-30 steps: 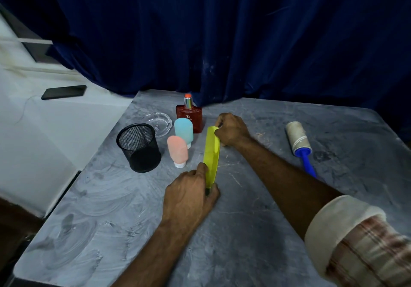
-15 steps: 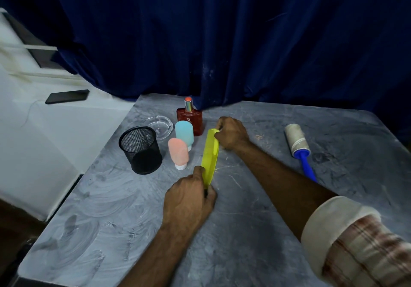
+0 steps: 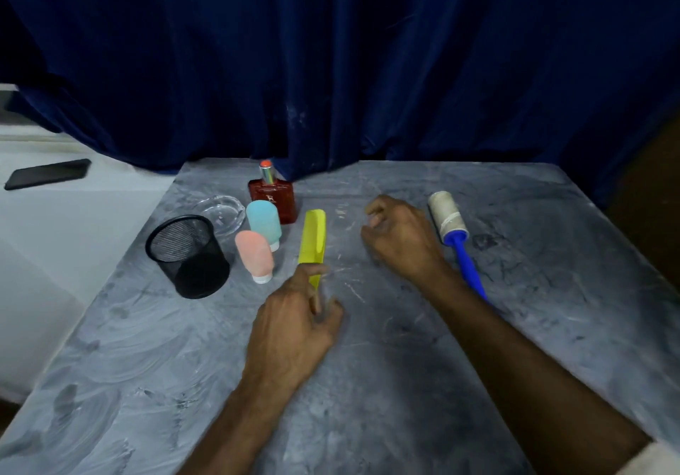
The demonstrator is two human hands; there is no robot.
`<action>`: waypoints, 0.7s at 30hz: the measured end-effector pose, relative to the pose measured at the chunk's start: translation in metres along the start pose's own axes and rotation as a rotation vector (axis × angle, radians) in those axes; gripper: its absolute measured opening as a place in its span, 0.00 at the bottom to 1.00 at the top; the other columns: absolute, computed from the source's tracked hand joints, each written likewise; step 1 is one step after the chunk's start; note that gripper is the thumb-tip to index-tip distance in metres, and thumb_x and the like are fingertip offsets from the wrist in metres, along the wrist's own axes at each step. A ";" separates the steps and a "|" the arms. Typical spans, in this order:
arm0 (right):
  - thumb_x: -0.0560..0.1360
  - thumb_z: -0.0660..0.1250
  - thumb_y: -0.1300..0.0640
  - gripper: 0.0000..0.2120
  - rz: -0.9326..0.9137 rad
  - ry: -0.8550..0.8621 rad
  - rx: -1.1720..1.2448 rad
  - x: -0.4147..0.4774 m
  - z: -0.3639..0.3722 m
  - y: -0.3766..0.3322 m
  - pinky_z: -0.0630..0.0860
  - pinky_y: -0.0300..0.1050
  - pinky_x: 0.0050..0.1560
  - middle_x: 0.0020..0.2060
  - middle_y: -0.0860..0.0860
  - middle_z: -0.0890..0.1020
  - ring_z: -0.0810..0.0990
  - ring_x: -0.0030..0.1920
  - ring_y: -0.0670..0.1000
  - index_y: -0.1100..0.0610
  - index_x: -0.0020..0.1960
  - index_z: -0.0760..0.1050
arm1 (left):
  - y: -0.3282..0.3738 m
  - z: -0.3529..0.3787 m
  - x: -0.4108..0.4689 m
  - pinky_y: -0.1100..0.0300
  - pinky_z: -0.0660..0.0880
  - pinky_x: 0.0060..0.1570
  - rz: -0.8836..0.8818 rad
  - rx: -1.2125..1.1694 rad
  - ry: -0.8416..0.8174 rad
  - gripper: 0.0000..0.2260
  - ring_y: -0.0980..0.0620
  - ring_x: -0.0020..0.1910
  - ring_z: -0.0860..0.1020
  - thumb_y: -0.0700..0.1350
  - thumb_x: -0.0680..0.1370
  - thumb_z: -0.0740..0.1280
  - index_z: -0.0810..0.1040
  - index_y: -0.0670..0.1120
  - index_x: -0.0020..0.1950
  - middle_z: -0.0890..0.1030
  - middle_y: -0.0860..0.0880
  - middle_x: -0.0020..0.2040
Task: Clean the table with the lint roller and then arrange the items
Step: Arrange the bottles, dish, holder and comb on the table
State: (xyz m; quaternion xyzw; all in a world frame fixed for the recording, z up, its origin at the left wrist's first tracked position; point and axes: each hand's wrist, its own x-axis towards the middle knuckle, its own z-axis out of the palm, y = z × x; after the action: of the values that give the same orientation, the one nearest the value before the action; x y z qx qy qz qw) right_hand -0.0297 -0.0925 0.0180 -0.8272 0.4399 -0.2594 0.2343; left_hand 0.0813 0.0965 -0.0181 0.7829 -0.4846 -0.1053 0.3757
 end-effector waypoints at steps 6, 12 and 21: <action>0.74 0.65 0.57 0.05 0.113 0.347 -0.172 -0.043 -0.074 0.059 0.70 0.45 0.40 0.40 0.53 0.85 0.81 0.41 0.55 0.54 0.44 0.80 | 0.068 0.057 0.017 0.61 0.80 0.49 0.141 -0.364 -0.161 0.19 0.55 0.42 0.84 0.50 0.73 0.71 0.81 0.52 0.64 0.86 0.54 0.47; 0.73 0.74 0.55 0.05 0.290 0.188 -0.097 -0.058 -0.088 0.107 0.80 0.52 0.50 0.40 0.57 0.86 0.85 0.47 0.60 0.57 0.44 0.82 | 0.115 0.114 0.041 0.54 0.79 0.62 0.146 -0.175 -0.364 0.27 0.48 0.61 0.81 0.53 0.74 0.77 0.77 0.48 0.72 0.82 0.47 0.62; 0.76 0.74 0.58 0.05 0.370 0.049 0.260 -0.054 -0.067 0.124 0.77 0.44 0.27 0.31 0.56 0.85 0.79 0.24 0.49 0.56 0.41 0.84 | 0.116 0.122 0.029 0.49 0.78 0.64 0.135 -0.171 -0.336 0.24 0.43 0.64 0.80 0.47 0.76 0.77 0.79 0.43 0.70 0.82 0.42 0.65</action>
State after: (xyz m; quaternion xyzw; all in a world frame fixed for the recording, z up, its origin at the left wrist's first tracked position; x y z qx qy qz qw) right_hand -0.1730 -0.1195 -0.0197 -0.6889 0.5526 -0.2863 0.3717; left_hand -0.0474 -0.0162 -0.0168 0.6850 -0.5814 -0.2499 0.3608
